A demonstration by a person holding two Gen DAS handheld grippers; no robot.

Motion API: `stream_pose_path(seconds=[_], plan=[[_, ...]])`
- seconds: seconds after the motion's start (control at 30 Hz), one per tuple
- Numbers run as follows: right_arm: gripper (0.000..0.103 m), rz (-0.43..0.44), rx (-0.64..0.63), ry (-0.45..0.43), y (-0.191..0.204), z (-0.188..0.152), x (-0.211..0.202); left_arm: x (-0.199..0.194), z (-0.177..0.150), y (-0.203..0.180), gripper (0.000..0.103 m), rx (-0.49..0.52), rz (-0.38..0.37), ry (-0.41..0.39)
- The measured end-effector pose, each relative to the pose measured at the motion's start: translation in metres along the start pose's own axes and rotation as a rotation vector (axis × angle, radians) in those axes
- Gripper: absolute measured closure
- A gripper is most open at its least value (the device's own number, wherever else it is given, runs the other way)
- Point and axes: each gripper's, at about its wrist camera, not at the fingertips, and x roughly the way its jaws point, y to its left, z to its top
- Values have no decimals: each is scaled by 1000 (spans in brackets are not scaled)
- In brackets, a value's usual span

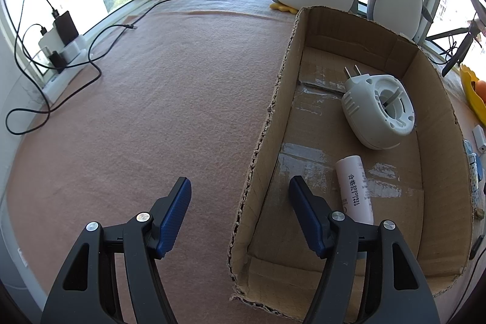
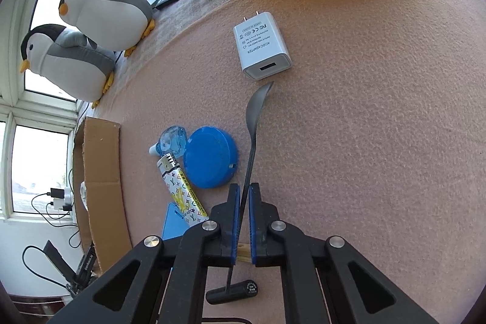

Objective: Organize rigid objects
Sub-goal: 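Close the right gripper on the grey spoon's handle, then carry the grey spoon into the box and open the right gripper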

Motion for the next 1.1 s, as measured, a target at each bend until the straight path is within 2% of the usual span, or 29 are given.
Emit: stream_pose_path(seconds=[0.3,0.6,0.87,1.1], plan=[[100,-34,-42,-23,3,-4,-6,0,0,0,35,0,0,0],[100,-7,-84,-58,21,-11,-28,-1,0,-1,35,-2,-1,-2],[100,57,-202,-82,81,-25,-39,0,0,0,35,-3,-1,-2],[100,107,-322,-87,144,-36,-32,0,0,0,35,-4,-3,-2]])
